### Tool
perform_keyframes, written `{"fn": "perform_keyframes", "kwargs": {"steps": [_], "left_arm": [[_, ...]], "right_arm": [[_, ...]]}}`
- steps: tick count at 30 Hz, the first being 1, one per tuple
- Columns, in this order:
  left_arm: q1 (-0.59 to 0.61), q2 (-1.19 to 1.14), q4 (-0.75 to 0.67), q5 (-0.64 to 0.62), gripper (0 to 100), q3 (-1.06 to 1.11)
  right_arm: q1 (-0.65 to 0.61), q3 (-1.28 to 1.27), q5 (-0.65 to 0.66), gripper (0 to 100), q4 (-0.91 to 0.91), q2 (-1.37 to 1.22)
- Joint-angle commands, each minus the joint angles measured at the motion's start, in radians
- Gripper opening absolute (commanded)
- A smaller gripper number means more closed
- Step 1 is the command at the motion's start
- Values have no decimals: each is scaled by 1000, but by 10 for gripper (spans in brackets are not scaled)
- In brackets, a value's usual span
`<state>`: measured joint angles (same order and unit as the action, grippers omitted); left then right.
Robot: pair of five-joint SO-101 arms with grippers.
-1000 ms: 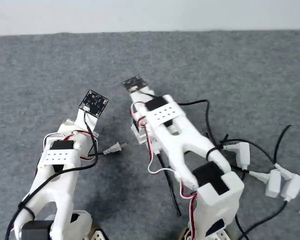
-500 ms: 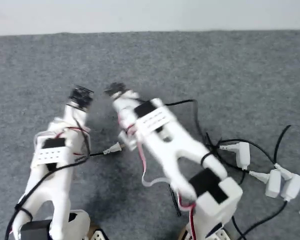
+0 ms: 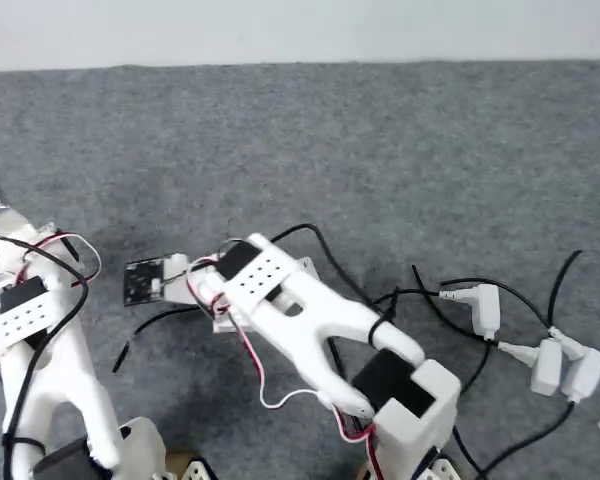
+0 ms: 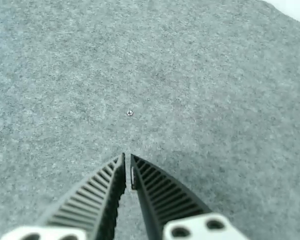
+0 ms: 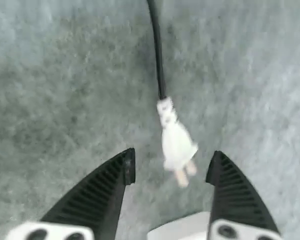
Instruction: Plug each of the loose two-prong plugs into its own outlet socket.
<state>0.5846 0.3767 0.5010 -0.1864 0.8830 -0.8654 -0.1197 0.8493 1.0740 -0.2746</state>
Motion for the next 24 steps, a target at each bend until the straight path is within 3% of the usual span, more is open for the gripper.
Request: {"fn": "perform_keyframes", "kwargs": {"steps": [1, 10, 14, 20, 24], "left_arm": [[6, 25, -26, -12, 16, -51], [2, 23, -26, -11, 17, -50], [2, 23, -26, -11, 17, -48], [-2, 23, -28, -11, 17, -47], [-15, 23, -28, -8, 17, -47]], "right_arm": [[-25, 107, 52, 165, 8, -47], [15, 258, 104, 123, 10, -266], [65, 310, 100, 0, 10, -283], [156, 315, -40, 8, 130, -143], [292, 308, -256, 8, 225, 19]]}}
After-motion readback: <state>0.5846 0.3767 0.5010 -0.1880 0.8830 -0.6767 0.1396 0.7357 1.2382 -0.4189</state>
